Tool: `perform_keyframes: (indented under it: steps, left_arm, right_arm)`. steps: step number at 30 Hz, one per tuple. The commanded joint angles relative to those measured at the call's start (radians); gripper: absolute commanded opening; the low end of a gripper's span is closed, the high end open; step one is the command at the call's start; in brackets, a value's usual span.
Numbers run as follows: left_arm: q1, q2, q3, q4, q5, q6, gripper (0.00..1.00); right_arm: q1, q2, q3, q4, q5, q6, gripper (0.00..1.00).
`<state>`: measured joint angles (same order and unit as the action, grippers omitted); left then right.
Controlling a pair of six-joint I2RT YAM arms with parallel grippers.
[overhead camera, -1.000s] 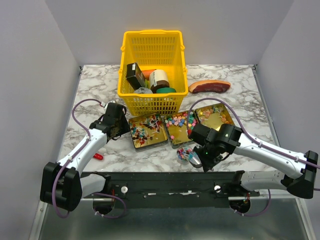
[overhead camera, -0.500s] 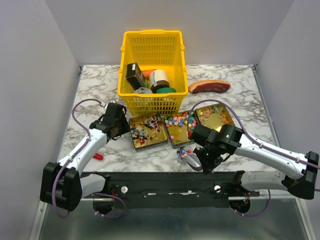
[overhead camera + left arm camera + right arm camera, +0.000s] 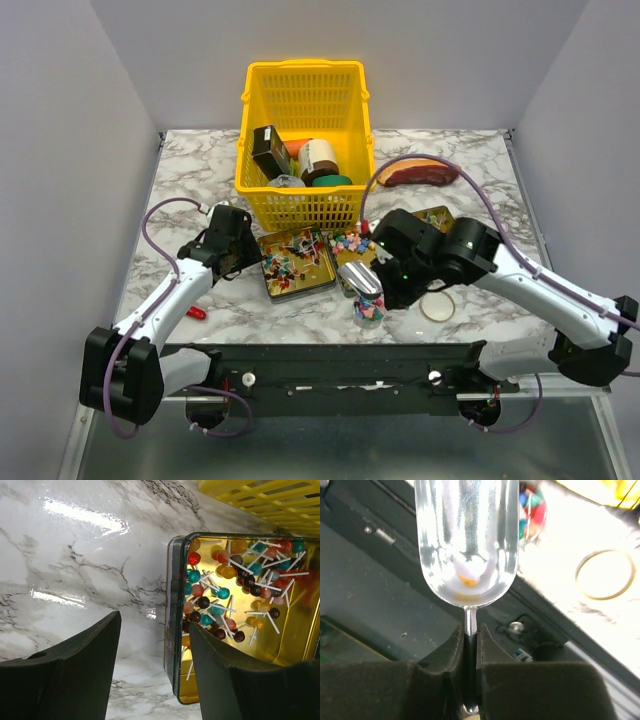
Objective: Pack the candies
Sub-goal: Place the fake candies in the packing bottle, then scoop the fake candies from the storage box.
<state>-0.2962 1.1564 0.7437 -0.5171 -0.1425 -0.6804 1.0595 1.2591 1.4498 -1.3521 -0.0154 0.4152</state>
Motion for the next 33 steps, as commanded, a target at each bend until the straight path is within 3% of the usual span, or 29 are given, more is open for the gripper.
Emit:
perform_keyframes:
  steps: [1,6,13,22,29,33]
  left_arm:
    - [0.017,-0.031,0.008,0.002,0.0,0.001,0.75]
    - [0.025,-0.038,0.003,-0.008,0.017,0.004,0.79]
    - [0.028,-0.044,-0.021,-0.003,0.07,-0.013,0.75]
    - [0.086,-0.018,-0.018,-0.047,0.086,-0.021,0.62]
    - [0.121,-0.014,-0.04,-0.075,0.101,-0.036,0.59]
    - [0.124,0.063,-0.041,-0.067,0.141,-0.038,0.58]
  right_arm:
    - [0.005,0.161,0.109,-0.05,0.055,-0.153,0.01]
    - [0.007,0.363,0.211,-0.013,0.144,-0.295,0.01]
    - [0.028,0.531,0.274,0.102,0.369,-0.489,0.01]
    - [0.057,0.622,0.255,0.272,0.462,-0.703,0.01]
    - [0.074,0.645,0.173,0.358,0.474,-0.835,0.01]
    - [0.074,0.663,0.139,0.387,0.485,-0.892,0.01]
